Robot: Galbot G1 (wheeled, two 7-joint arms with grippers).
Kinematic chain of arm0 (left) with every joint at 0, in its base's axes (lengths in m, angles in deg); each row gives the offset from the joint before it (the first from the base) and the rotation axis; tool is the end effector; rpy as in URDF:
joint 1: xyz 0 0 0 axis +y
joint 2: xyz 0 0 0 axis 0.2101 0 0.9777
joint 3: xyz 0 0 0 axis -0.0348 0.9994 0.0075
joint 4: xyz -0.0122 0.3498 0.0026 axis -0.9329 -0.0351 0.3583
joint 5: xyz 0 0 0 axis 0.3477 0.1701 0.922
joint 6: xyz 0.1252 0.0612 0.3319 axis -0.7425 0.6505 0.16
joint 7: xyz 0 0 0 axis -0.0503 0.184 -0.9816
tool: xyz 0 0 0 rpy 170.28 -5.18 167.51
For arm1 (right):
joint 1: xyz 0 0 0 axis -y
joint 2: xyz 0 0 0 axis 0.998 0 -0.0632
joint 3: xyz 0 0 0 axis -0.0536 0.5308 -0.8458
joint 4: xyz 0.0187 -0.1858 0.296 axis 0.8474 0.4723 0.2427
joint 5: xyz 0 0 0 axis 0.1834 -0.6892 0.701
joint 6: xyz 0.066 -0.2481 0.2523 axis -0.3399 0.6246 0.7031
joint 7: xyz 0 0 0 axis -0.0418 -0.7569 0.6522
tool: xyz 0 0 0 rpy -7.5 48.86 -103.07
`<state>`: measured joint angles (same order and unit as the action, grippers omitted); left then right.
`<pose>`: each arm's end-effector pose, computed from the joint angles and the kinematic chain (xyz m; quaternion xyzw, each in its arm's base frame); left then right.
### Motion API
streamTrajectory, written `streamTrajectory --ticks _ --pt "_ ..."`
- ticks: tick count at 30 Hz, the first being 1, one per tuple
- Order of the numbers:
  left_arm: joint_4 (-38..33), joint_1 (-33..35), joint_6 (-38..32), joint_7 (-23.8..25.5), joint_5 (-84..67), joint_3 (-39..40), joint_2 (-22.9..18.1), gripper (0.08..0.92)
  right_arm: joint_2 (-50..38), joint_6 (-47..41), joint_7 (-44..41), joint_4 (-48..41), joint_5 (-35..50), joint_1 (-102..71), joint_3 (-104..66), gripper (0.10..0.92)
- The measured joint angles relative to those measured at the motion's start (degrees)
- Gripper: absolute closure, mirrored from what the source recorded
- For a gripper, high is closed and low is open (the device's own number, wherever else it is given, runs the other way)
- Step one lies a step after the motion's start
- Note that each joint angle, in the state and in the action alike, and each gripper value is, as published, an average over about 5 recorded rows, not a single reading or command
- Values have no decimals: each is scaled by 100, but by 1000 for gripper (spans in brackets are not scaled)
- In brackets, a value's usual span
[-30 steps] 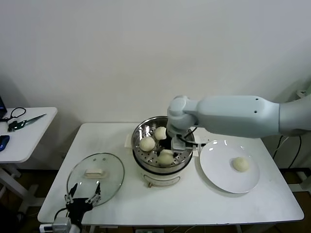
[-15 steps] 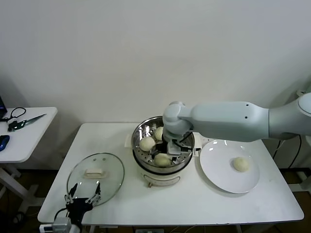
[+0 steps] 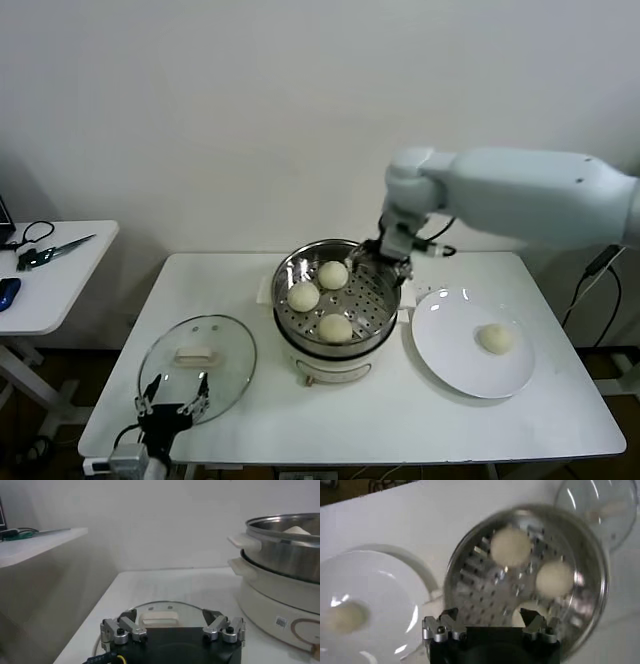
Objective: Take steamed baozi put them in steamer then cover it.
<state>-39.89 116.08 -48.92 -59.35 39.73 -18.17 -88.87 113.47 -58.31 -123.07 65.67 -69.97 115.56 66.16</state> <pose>0.1388 0.0593 -0.3190 0.0415 -0.9812 -0.0271 0.1863 0.5432 0.0139 0.0145 0.6218 -0.2410 0.7321 0.1391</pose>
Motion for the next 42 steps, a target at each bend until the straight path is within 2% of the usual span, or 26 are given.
streamTrajectory --ticks 9,20,28,42 --pt "27 -58 14 5 3 53 -21 177 -1267 -881 -122 -465 758 274 683 203" --pt "75 -13 15 9 30 14 -27 177 -2509 -1753 46 -897 380 -1474 -392 203" --pt "118 46 -8 5 57 9 -47 177 -2621 -2038 161 -1360 -73 -2902 -1600 203" --pt "146 108 -30 -2 70 -54 -62 177 -1951 -2266 305 -2256 -432 -4129 -2593 203"
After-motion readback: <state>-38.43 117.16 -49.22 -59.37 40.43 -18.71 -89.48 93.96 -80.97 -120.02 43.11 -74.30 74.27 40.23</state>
